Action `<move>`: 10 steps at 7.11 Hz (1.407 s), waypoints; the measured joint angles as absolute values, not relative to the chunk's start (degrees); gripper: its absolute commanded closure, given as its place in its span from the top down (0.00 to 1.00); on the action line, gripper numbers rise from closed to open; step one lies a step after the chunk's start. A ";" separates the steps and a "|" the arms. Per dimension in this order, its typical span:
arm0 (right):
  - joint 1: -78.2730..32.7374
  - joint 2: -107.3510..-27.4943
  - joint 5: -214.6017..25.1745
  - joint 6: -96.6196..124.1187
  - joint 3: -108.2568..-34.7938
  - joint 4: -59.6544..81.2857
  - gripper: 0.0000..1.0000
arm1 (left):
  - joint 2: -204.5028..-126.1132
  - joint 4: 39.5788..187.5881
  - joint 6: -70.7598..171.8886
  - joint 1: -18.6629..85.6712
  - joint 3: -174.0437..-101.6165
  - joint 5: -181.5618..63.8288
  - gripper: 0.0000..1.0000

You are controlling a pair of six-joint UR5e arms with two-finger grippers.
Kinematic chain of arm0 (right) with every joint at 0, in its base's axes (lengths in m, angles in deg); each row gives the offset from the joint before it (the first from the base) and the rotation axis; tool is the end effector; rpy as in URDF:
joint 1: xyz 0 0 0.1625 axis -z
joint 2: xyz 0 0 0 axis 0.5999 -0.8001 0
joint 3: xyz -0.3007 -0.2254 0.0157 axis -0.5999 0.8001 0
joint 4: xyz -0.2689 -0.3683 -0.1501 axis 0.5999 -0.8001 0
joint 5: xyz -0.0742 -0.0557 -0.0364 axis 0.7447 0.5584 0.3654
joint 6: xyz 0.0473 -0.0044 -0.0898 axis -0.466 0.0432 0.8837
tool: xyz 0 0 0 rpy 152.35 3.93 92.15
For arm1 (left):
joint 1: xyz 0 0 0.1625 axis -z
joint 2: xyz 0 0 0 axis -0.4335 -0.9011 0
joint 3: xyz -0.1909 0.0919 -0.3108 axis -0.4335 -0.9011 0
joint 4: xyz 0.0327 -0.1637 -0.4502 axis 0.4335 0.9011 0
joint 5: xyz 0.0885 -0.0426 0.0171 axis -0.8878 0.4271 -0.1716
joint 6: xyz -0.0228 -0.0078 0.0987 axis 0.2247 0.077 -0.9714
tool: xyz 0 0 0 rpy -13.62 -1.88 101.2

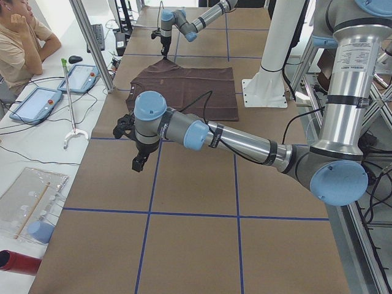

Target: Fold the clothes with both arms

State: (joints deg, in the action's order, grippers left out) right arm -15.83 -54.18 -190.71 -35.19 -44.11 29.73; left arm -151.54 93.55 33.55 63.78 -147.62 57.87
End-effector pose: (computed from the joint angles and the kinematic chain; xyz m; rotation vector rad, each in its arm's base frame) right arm -0.4158 -0.6844 0.4063 0.0596 -0.8522 0.2794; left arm -0.0519 -0.5989 0.4287 0.3875 0.8258 0.2134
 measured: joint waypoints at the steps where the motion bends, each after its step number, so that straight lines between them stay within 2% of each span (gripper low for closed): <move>1: -15.86 -53.55 -190.80 -35.43 -44.54 29.73 0.00 | -151.52 93.54 33.55 63.81 -147.71 57.91 1.00; 4: -14.82 -48.49 -190.84 -39.09 -45.16 29.29 0.00 | -150.89 93.60 33.57 63.79 -148.35 57.94 1.00; 7: -9.33 -42.63 -184.07 -44.52 -43.32 29.18 0.00 | -149.63 93.54 33.64 63.78 -150.40 57.94 1.00; 8: -8.43 -41.83 -182.58 -44.78 -42.74 29.19 0.99 | -149.54 93.49 33.78 63.78 -150.83 57.94 1.00; 10: -8.03 -40.08 -181.63 -44.82 -40.73 28.96 1.00 | -149.51 93.58 34.24 63.65 -150.86 59.01 1.00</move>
